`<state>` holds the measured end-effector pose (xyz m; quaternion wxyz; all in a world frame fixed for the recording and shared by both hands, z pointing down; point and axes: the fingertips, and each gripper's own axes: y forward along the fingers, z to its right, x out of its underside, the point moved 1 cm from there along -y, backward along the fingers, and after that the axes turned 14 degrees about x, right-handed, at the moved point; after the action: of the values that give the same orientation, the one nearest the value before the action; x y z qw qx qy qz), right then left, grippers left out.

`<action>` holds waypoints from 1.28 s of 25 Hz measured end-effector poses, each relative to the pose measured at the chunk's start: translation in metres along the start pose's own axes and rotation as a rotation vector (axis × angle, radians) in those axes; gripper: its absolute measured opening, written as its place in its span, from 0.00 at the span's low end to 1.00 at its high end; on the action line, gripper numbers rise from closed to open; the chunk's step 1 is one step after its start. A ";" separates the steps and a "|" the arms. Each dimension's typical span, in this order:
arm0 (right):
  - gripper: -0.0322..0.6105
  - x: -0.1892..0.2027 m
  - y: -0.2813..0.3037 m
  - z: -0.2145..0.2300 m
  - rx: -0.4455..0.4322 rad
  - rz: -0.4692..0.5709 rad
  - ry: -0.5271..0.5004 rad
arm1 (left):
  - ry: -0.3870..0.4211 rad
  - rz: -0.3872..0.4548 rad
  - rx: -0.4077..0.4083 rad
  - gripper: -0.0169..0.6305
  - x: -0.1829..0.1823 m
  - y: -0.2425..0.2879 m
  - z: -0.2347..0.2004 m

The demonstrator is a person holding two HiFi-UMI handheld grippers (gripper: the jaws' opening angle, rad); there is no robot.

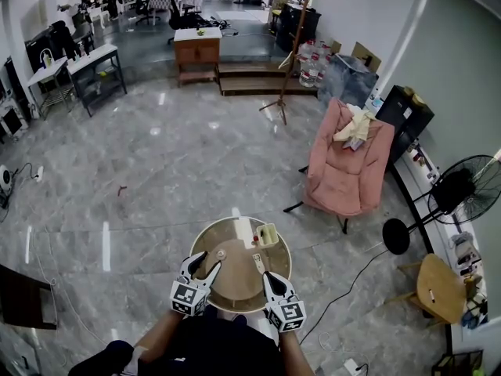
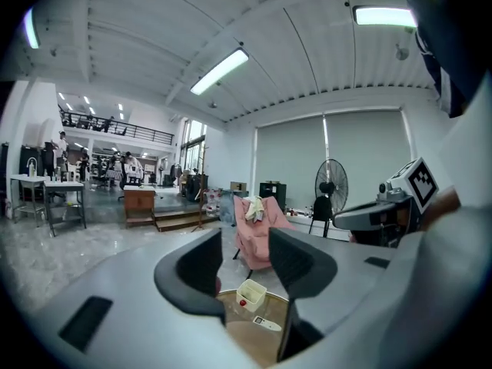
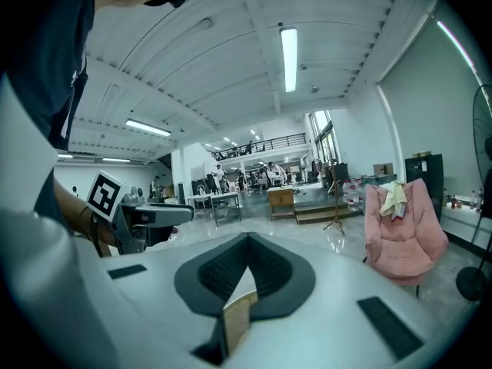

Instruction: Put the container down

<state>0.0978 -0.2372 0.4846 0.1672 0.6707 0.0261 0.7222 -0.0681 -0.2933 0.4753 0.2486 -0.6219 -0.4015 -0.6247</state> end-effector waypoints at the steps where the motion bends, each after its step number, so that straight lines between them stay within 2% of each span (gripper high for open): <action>1: 0.09 0.000 0.000 0.000 -0.005 -0.001 0.014 | 0.002 0.008 -0.015 0.30 -0.001 -0.001 -0.001; 5: 0.09 0.003 0.000 -0.003 -0.034 -0.013 0.019 | 0.004 0.030 -0.058 0.12 -0.003 -0.004 -0.005; 7: 0.09 0.003 0.001 -0.005 -0.048 -0.017 0.010 | 0.008 0.046 -0.071 0.08 -0.006 -0.006 -0.006; 12: 0.09 0.000 0.003 -0.007 -0.067 -0.019 0.003 | 0.028 0.043 -0.059 0.06 -0.006 -0.006 -0.002; 18: 0.09 0.002 0.004 -0.015 -0.096 -0.033 -0.018 | -0.002 0.030 -0.021 0.06 -0.002 -0.003 0.002; 24: 0.09 0.008 0.000 -0.024 -0.109 -0.034 -0.132 | 0.028 0.008 -0.007 0.06 0.000 -0.004 0.006; 32: 0.09 0.006 0.002 -0.022 -0.097 -0.025 -0.107 | 0.056 -0.034 0.029 0.06 0.007 0.001 0.013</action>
<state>0.0752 -0.2335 0.4889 0.2096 0.6991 -0.0094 0.6835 -0.0608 -0.2819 0.4806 0.2583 -0.5936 -0.4138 -0.6401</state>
